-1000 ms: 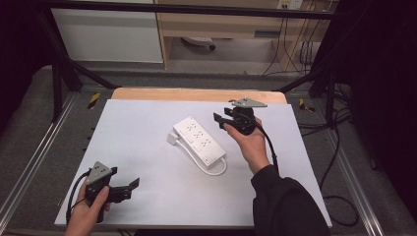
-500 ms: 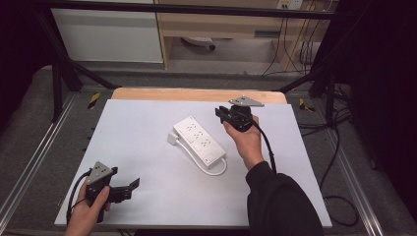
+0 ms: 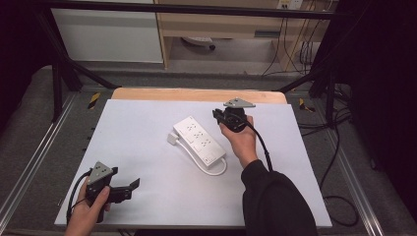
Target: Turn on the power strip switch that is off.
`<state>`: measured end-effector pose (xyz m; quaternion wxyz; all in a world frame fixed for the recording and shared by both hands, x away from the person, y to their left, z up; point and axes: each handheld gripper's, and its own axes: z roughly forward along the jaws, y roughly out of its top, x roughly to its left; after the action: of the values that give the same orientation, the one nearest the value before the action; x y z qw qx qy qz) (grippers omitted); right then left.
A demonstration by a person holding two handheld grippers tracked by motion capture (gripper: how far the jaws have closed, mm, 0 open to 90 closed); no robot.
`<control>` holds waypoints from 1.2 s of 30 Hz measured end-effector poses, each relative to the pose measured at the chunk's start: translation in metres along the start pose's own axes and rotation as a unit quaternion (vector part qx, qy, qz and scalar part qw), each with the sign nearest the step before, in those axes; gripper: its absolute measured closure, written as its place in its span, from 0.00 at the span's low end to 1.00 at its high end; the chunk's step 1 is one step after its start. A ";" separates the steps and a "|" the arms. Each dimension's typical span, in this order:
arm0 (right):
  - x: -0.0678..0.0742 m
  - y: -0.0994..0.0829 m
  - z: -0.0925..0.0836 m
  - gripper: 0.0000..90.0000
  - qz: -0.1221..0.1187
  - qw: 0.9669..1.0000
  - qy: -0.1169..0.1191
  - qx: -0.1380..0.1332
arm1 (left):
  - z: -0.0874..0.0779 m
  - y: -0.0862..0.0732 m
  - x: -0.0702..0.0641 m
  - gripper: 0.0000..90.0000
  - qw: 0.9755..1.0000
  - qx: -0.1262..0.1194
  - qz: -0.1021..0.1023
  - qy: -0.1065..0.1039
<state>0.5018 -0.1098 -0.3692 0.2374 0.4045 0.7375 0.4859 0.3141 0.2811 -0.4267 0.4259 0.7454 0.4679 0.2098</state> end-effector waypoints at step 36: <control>0.030 -0.010 0.029 1.00 -0.001 0.999 0.038 0.016 | 0.000 0.000 0.000 0.08 1.000 0.002 0.002 -0.002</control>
<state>0.5025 -0.0718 -0.3888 0.2034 0.3884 0.7541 0.4889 0.3140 0.2814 -0.4268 0.4247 0.7478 0.4659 0.2081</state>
